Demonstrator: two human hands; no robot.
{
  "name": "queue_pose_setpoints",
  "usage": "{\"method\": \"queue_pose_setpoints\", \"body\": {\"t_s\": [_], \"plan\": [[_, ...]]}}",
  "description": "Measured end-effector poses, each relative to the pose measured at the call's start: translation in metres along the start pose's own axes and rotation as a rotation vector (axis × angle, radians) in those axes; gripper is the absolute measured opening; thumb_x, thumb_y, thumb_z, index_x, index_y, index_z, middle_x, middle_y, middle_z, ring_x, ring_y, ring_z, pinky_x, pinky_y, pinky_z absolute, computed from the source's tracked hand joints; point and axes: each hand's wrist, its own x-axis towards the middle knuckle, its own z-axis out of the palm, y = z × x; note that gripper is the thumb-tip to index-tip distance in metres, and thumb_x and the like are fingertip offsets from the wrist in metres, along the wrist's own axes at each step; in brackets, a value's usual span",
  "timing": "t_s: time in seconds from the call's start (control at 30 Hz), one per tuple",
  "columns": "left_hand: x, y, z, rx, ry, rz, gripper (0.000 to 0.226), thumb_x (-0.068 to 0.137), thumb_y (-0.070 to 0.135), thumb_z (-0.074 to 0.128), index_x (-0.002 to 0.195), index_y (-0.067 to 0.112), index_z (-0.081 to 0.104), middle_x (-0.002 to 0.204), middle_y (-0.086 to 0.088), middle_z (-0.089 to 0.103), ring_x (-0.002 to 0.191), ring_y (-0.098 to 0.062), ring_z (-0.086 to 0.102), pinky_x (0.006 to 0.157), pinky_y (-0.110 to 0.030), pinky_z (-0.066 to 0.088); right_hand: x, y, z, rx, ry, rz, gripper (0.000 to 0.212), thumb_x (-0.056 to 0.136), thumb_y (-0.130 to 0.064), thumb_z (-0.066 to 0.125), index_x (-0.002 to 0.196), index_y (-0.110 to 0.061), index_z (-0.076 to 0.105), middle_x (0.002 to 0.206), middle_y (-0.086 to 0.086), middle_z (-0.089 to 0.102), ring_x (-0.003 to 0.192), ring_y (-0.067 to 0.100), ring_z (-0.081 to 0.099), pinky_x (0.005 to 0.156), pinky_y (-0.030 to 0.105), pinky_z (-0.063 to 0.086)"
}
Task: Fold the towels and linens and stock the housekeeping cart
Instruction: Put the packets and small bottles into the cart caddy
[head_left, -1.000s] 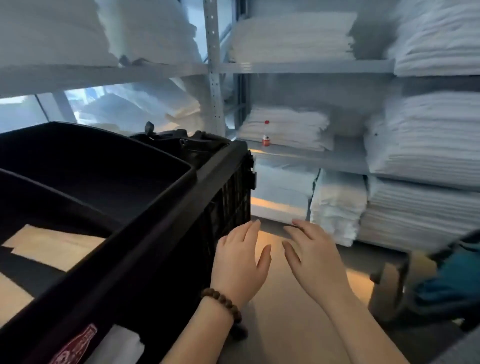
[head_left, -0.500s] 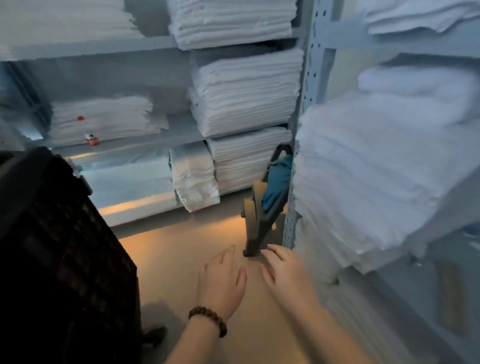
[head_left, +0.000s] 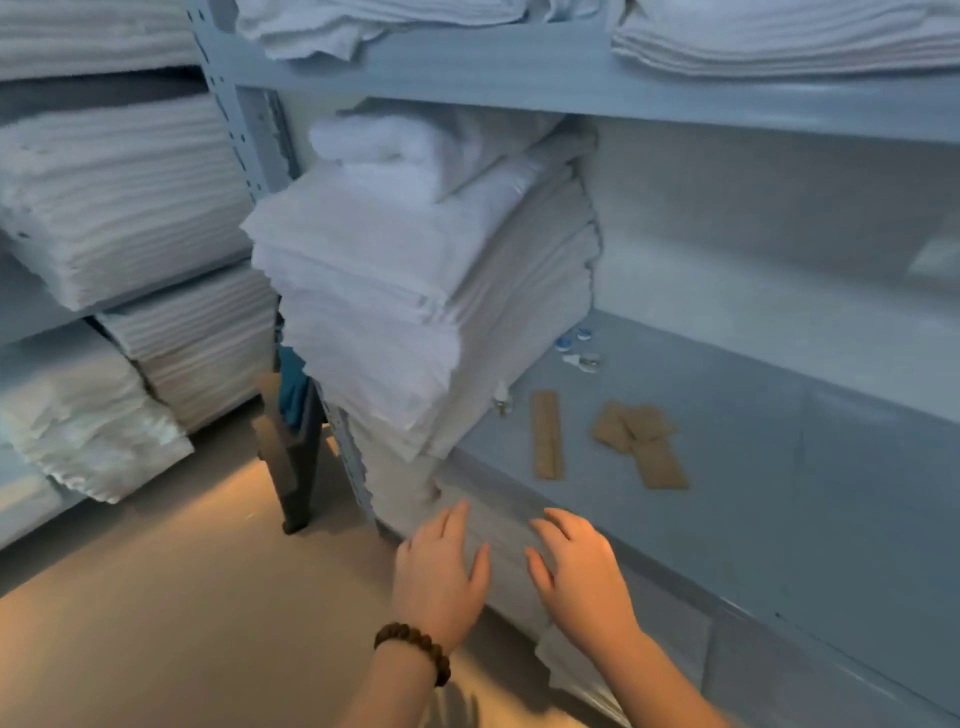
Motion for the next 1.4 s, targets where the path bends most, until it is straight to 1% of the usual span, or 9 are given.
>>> {"method": "queue_pose_setpoints", "body": {"t_s": [0.27, 0.37, 0.53, 0.63, 0.73, 0.93, 1.1, 1.23, 1.4], "plan": [[0.014, 0.074, 0.049, -0.016, -0.121, 0.173, 0.060, 0.098, 0.048, 0.038, 0.152, 0.029, 0.022, 0.153, 0.011, 0.030, 0.141, -0.008, 0.025, 0.110, -0.031, 0.027, -0.044, 0.082, -0.025, -0.055, 0.041, 0.230, 0.042, 0.099, -0.041, 0.040, 0.137, -0.026, 0.047, 0.143, -0.004, 0.042, 0.133, 0.015, 0.036, 0.106, 0.028, 0.028], [0.033, 0.087, 0.061, 0.010, -0.149, 0.207, 0.058, 0.097, 0.047, 0.041, 0.149, 0.025, 0.029, 0.150, 0.008, 0.035, 0.138, -0.011, 0.031, 0.109, -0.033, 0.030, -0.037, 0.101, -0.026, -0.059, 0.028, 0.282, 0.039, 0.098, -0.042, 0.040, 0.132, -0.027, 0.049, 0.144, -0.004, 0.041, 0.131, 0.018, 0.039, 0.104, 0.029, 0.031], [0.083, 0.102, 0.081, 0.098, -0.188, 0.258, 0.053, 0.092, 0.046, 0.045, 0.139, 0.021, 0.043, 0.130, -0.001, 0.052, 0.122, -0.021, 0.048, 0.096, -0.034, 0.037, -0.002, 0.133, -0.025, -0.020, 0.026, 0.356, 0.039, 0.095, -0.032, 0.049, 0.132, -0.021, 0.052, 0.145, 0.003, 0.041, 0.132, 0.020, 0.040, 0.103, 0.029, 0.035], [0.121, 0.103, 0.095, 0.052, -0.236, 0.293, 0.061, 0.092, 0.046, 0.044, 0.148, 0.021, 0.035, 0.143, -0.005, 0.045, 0.128, -0.024, 0.045, 0.102, -0.036, 0.039, 0.025, 0.153, -0.023, -0.034, 0.001, 0.412, 0.041, 0.096, -0.033, 0.047, 0.135, -0.019, 0.049, 0.145, 0.004, 0.039, 0.133, 0.022, 0.036, 0.106, 0.029, 0.030], [0.157, 0.106, 0.110, 0.117, -0.324, 0.299, 0.064, 0.095, 0.050, 0.040, 0.151, 0.027, 0.020, 0.151, 0.002, 0.033, 0.135, -0.020, 0.035, 0.109, -0.039, 0.032, 0.053, 0.173, -0.021, -0.065, 0.015, 0.454, 0.045, 0.093, -0.034, 0.052, 0.133, -0.014, 0.049, 0.139, 0.009, 0.044, 0.125, 0.028, 0.042, 0.100, 0.034, 0.035], [0.192, 0.110, 0.146, 0.103, -0.440, 0.367, 0.059, 0.096, 0.046, 0.043, 0.148, 0.022, 0.028, 0.156, -0.004, 0.024, 0.141, -0.022, 0.026, 0.111, -0.037, 0.027, 0.081, 0.209, -0.008, -0.104, -0.099, 0.493, 0.064, 0.094, -0.044, 0.049, 0.145, -0.010, 0.031, 0.152, 0.010, 0.026, 0.139, 0.027, 0.024, 0.111, 0.032, 0.021], [0.233, 0.132, 0.191, 0.114, -0.468, 0.431, 0.051, 0.094, 0.040, 0.047, 0.137, 0.014, 0.040, 0.143, -0.008, 0.035, 0.134, -0.028, 0.034, 0.107, -0.039, 0.034, 0.117, 0.252, 0.001, -0.134, -0.156, 0.529, 0.076, 0.094, -0.046, 0.048, 0.151, -0.013, 0.011, 0.158, 0.009, 0.010, 0.145, 0.026, 0.011, 0.115, 0.035, 0.018], [0.264, 0.145, 0.229, 0.172, -0.457, 0.442, 0.064, 0.096, 0.047, 0.044, 0.148, 0.013, 0.026, 0.157, -0.008, 0.020, 0.141, -0.026, 0.023, 0.110, -0.043, 0.029, 0.143, 0.286, 0.010, -0.149, -0.258, 0.524, 0.083, 0.093, -0.048, 0.048, 0.153, -0.016, 0.000, 0.161, 0.006, -0.007, 0.148, 0.028, -0.005, 0.116, 0.045, 0.013], [0.298, 0.156, 0.270, 0.157, -0.414, 0.465, 0.068, 0.097, 0.049, 0.042, 0.152, 0.018, 0.017, 0.161, -0.009, 0.008, 0.148, -0.028, 0.006, 0.115, -0.048, 0.019, 0.185, 0.318, 0.027, -0.180, -0.236, 0.443, 0.081, 0.094, -0.059, 0.035, 0.153, -0.023, -0.007, 0.160, 0.004, -0.015, 0.147, 0.026, -0.014, 0.115, 0.055, 0.001]]}}
